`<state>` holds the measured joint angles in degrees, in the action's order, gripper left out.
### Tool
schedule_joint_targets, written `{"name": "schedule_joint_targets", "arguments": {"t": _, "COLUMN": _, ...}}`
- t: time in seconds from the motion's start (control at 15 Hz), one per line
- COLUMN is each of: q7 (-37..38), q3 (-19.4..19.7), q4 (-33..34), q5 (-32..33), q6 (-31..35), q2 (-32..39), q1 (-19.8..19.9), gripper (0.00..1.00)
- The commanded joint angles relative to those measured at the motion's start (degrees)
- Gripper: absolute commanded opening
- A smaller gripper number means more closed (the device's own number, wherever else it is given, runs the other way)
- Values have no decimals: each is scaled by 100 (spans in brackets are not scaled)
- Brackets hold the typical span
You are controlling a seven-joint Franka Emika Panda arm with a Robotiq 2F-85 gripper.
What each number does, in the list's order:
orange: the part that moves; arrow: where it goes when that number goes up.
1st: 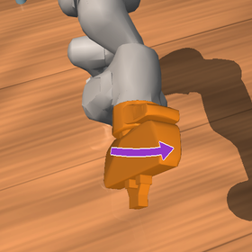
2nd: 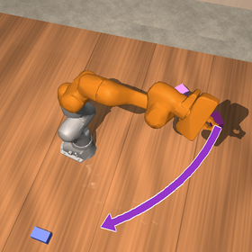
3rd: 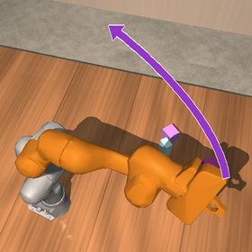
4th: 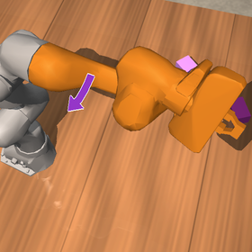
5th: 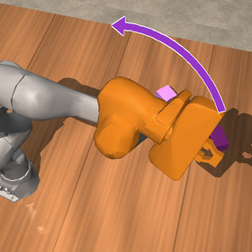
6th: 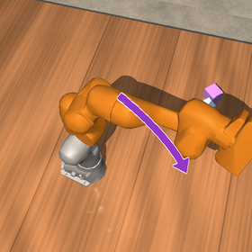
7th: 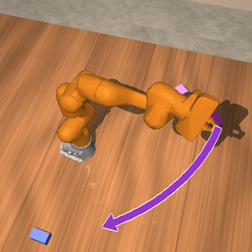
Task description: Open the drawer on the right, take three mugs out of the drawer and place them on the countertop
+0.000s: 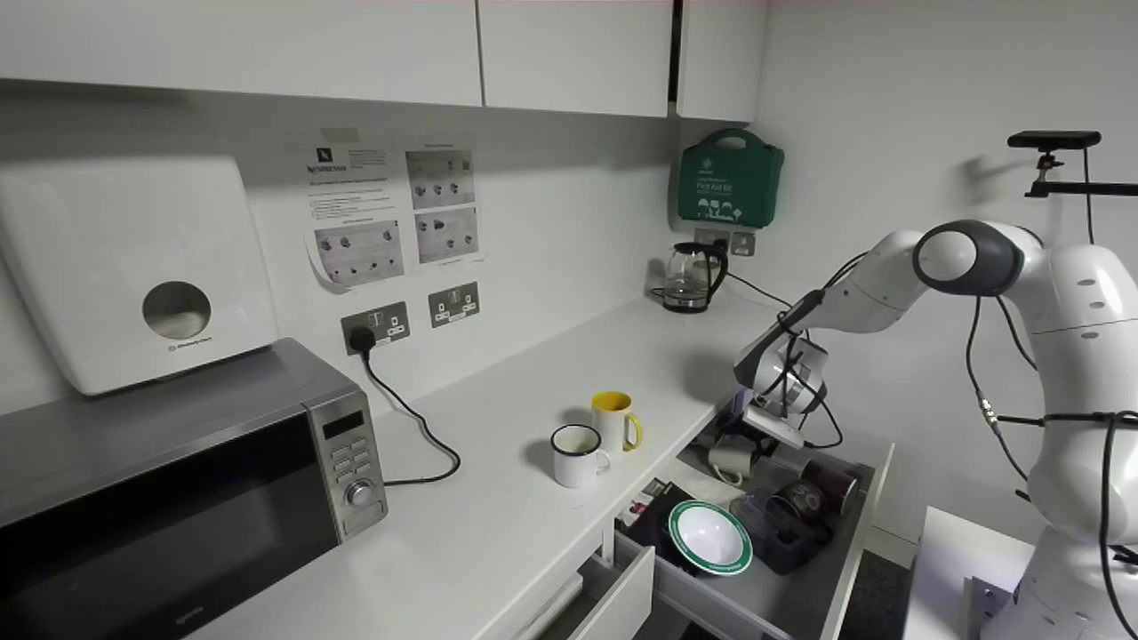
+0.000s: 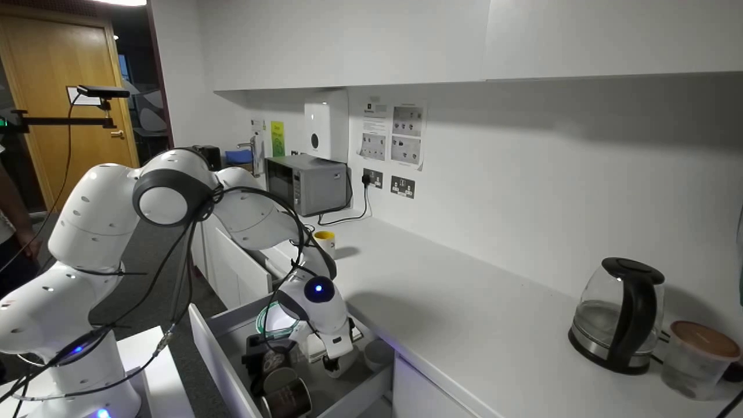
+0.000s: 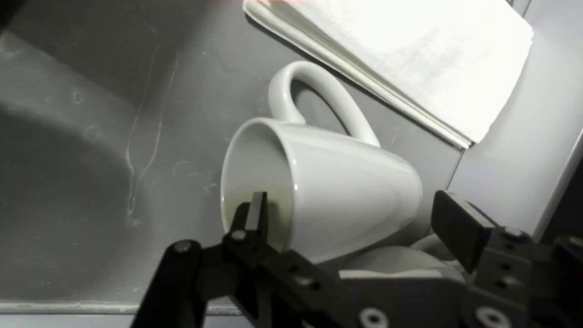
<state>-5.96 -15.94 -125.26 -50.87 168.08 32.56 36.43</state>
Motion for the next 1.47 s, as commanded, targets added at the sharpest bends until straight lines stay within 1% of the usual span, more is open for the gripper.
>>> {"name": "schedule_joint_targets", "arguments": {"t": 0.0, "q7": -397, "q3": -251, "q4": 127, "q5": -151, "q6": 34, "q2": 78, "q1": 258, "gripper": 72}}
{"name": "schedule_joint_targets", "arguments": {"t": 0.07, "q7": -405, "q3": -257, "q4": 130, "q5": -131, "q6": 36, "q2": 82, "q1": 261, "gripper": 69}}
{"name": "schedule_joint_targets", "arguments": {"t": 0.13, "q7": -410, "q3": -263, "q4": 135, "q5": -117, "q6": 33, "q2": 90, "q1": 267, "gripper": 63}}
{"name": "schedule_joint_targets", "arguments": {"t": 0.2, "q7": -412, "q3": -268, "q4": 141, "q5": -104, "q6": 26, "q2": 97, "q1": 271, "gripper": 53}}
{"name": "schedule_joint_targets", "arguments": {"t": 0.4, "q7": -403, "q3": -263, "q4": 173, "q5": -59, "q6": 23, "q2": 93, "q1": 254, "gripper": 31}}
{"name": "schedule_joint_targets", "arguments": {"t": 0.67, "q7": -443, "q3": -220, "q4": 82, "q5": -19, "q6": 16, "q2": -47, "q1": 245, "gripper": 5}}
{"name": "schedule_joint_targets", "arguments": {"t": 0.73, "q7": -443, "q3": -209, "q4": 67, "q5": -6, "q6": 23, "q2": -55, "q1": 241, "gripper": 6}}
{"name": "schedule_joint_targets", "arguments": {"t": 0.87, "q7": -460, "q3": -203, "q4": 26, "q5": 3, "q6": 30, "q2": -95, "q1": 243, "gripper": 0}}
{"name": "schedule_joint_targets", "arguments": {"t": 0.93, "q7": -468, "q3": -204, "q4": 12, "q5": 5, "q6": 44, "q2": -83, "q1": 244, "gripper": 0}}
{"name": "schedule_joint_targets", "arguments": {"t": 1.0, "q7": -456, "q3": -191, "q4": 5, "q5": 22, "q6": 54, "q2": -93, "q1": 226, "gripper": 2}}
{"name": "schedule_joint_targets", "arguments": {"t": 1.4, "q7": -388, "q3": -120, "q4": -147, "q5": 109, "q6": 41, "q2": -245, "q1": 187, "gripper": 2}}
